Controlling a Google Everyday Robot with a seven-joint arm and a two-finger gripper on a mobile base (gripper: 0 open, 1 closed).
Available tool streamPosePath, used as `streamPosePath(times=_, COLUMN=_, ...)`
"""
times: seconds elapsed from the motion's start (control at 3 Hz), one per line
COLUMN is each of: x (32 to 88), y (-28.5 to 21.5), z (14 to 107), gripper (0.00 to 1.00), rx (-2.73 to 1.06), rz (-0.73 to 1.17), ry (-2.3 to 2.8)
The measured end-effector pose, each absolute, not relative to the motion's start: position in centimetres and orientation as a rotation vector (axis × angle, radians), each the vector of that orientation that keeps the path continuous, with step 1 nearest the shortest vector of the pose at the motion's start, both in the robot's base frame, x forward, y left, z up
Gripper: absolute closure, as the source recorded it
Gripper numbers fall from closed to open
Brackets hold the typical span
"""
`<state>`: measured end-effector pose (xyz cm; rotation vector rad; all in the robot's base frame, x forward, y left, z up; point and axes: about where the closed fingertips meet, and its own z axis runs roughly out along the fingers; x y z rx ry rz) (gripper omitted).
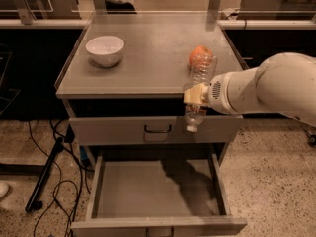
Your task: Pick water bottle from middle drawer and place on counter
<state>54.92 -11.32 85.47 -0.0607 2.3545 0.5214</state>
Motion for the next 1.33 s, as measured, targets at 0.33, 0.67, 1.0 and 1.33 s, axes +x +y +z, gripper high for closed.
streamPosePath(times=0.33, x=56.8, y=-11.1, z=87.0, gripper=1.00, rx=-0.099, rz=0.513, ry=2.328)
streamPosePath(times=0.67, x=60.4, y=-10.0, z=91.1, gripper=1.00, rx=-0.181, rz=0.513, ry=2.263)
streamPosePath(times=1.0, x=61.7, y=-9.2, z=93.2, gripper=1.00, rx=-0.224, rz=0.517, ry=2.227)
streamPosePath(times=1.33, x=62.6, y=-9.6, z=93.0, gripper=1.00, rx=-0.241, rz=0.542, ry=2.243)
